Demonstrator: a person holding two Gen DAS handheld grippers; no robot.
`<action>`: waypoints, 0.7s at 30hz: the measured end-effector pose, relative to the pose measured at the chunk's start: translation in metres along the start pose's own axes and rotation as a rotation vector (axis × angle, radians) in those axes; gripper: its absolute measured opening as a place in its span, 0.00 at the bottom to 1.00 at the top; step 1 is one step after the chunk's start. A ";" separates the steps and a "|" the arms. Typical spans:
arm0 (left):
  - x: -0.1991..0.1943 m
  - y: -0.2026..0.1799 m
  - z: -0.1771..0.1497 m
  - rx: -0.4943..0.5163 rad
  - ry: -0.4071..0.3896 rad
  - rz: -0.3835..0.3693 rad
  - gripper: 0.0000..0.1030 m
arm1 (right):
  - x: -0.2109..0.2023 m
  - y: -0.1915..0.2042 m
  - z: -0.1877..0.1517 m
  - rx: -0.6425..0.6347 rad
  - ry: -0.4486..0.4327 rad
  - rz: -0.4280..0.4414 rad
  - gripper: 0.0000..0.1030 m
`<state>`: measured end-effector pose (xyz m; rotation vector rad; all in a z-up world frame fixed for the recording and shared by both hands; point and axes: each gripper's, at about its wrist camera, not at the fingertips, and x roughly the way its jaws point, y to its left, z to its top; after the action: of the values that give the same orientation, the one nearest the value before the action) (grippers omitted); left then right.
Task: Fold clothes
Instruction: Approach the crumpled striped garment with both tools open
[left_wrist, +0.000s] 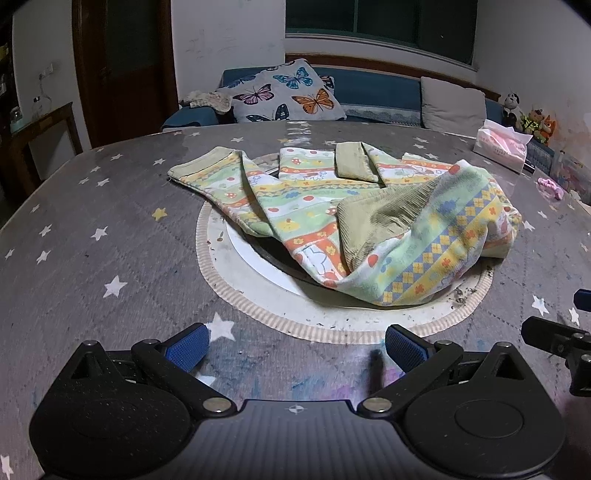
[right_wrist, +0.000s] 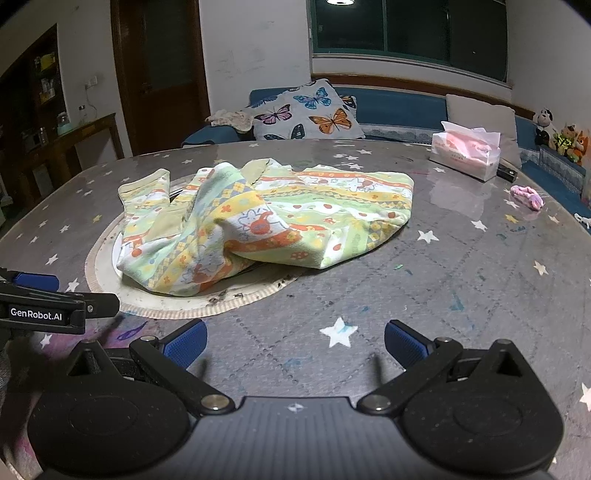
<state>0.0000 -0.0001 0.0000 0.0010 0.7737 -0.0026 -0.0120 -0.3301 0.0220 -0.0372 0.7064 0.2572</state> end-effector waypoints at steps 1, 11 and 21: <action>0.000 -0.002 0.000 0.000 0.000 -0.001 1.00 | 0.000 0.000 0.000 0.000 0.000 0.000 1.00; 0.002 -0.024 0.004 -0.009 0.008 -0.008 1.00 | 0.001 0.004 0.002 -0.004 0.000 0.005 1.00; 0.005 -0.024 0.009 -0.009 0.012 -0.007 1.00 | 0.005 0.006 0.006 -0.009 0.003 0.013 1.00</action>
<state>0.0097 -0.0238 0.0028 -0.0102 0.7860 -0.0064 -0.0060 -0.3221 0.0232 -0.0413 0.7091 0.2723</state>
